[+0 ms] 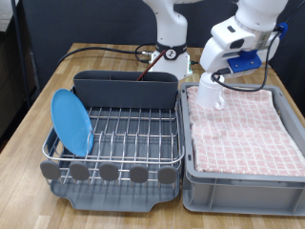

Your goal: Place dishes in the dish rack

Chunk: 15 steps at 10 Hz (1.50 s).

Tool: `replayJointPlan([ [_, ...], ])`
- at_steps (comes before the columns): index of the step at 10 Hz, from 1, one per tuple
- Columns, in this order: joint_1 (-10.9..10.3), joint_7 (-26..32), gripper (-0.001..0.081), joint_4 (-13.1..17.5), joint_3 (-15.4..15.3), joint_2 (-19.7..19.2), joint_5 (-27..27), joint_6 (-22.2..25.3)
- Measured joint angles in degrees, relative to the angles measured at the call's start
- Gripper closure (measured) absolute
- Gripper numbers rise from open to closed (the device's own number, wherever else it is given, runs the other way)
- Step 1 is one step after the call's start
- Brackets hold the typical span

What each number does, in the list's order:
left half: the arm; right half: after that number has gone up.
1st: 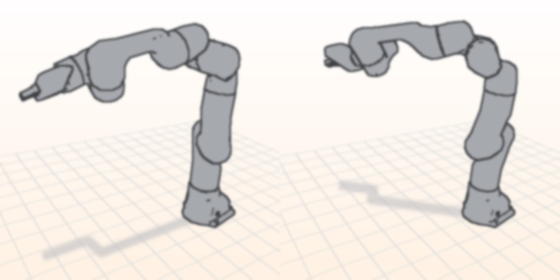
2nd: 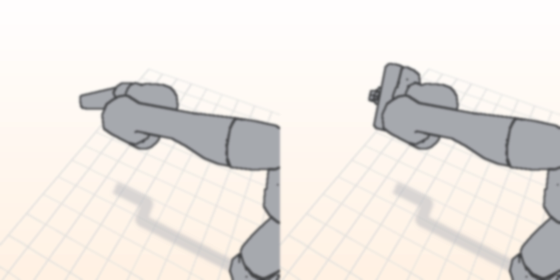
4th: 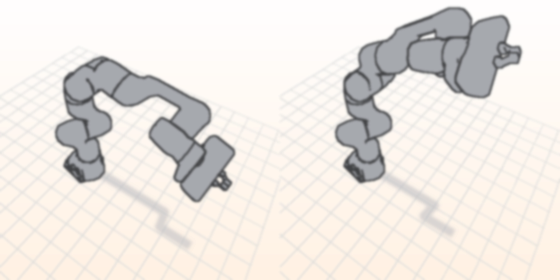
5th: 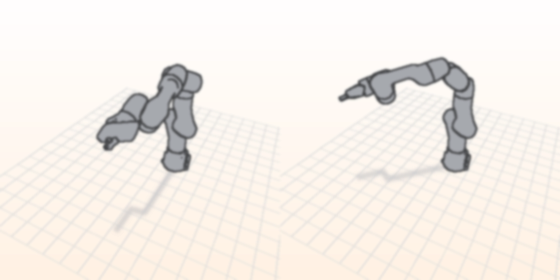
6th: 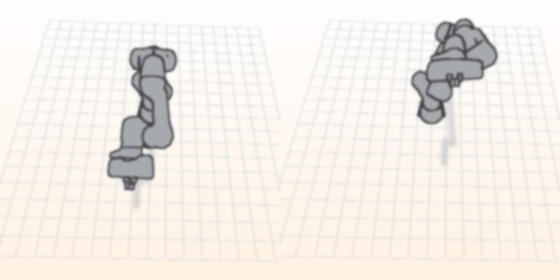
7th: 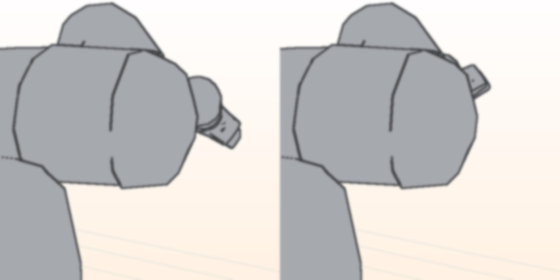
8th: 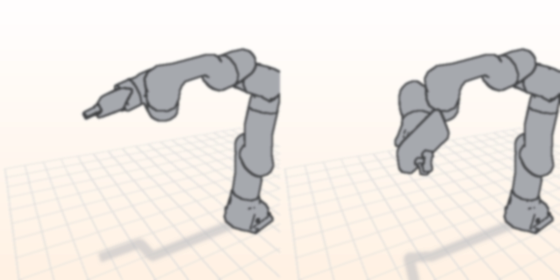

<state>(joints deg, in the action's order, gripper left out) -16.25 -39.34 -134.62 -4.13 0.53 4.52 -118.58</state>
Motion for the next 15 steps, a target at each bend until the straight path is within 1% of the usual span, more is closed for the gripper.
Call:
replayJointPlan([
  [3, 0.01, -0.02, 0.0004, -0.23, -0.12, -2.81, 0.49, -1.81],
  [8, 0.17, -0.04, 0.0004, -1.75, 0.88, -5.39, 1.37, -4.72],
  [15, 0.18, -0.03, 0.0004, -3.08, 1.53, -6.22, 1.92, -6.32],
])
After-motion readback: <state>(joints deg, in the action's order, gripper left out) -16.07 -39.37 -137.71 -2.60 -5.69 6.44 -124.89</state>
